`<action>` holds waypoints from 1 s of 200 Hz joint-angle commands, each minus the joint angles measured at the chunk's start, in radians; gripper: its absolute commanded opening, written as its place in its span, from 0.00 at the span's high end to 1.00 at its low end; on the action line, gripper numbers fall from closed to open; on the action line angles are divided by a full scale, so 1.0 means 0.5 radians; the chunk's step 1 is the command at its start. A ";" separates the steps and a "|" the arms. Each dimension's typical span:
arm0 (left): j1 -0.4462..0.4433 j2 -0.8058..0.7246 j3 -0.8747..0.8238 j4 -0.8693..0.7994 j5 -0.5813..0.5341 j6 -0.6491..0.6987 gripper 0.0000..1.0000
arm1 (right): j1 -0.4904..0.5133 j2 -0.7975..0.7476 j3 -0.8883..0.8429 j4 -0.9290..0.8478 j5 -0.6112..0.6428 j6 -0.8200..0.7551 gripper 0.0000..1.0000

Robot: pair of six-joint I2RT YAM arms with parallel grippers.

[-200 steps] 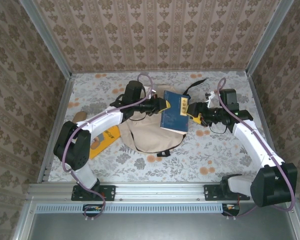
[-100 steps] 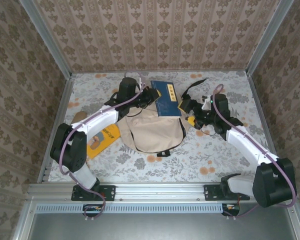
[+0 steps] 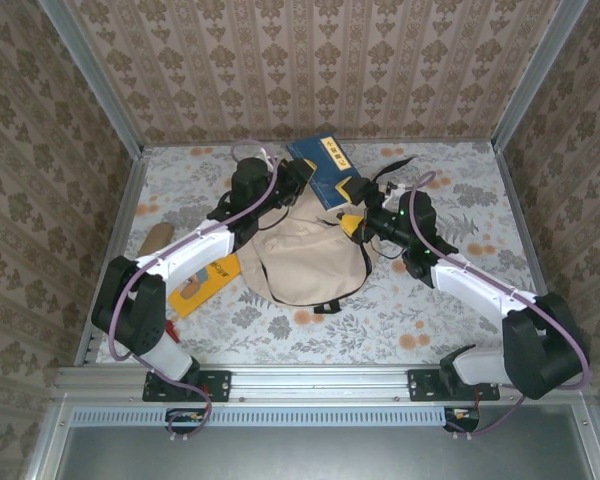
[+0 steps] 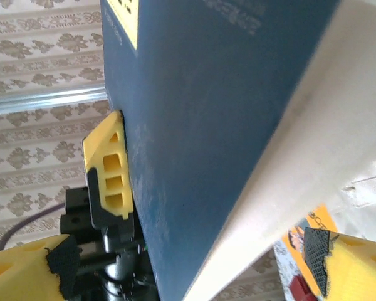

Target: Pack the student bag

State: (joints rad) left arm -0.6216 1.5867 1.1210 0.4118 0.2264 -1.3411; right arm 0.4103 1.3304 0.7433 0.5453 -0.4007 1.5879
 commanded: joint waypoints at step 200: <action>-0.039 -0.256 -0.165 -0.699 0.019 0.238 0.37 | -0.013 -0.403 0.012 -0.627 0.532 -0.525 0.98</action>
State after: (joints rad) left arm -0.6468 1.4990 1.0096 0.3439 0.2211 -1.3853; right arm 0.4194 1.2125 0.7116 0.4427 -0.1810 1.4925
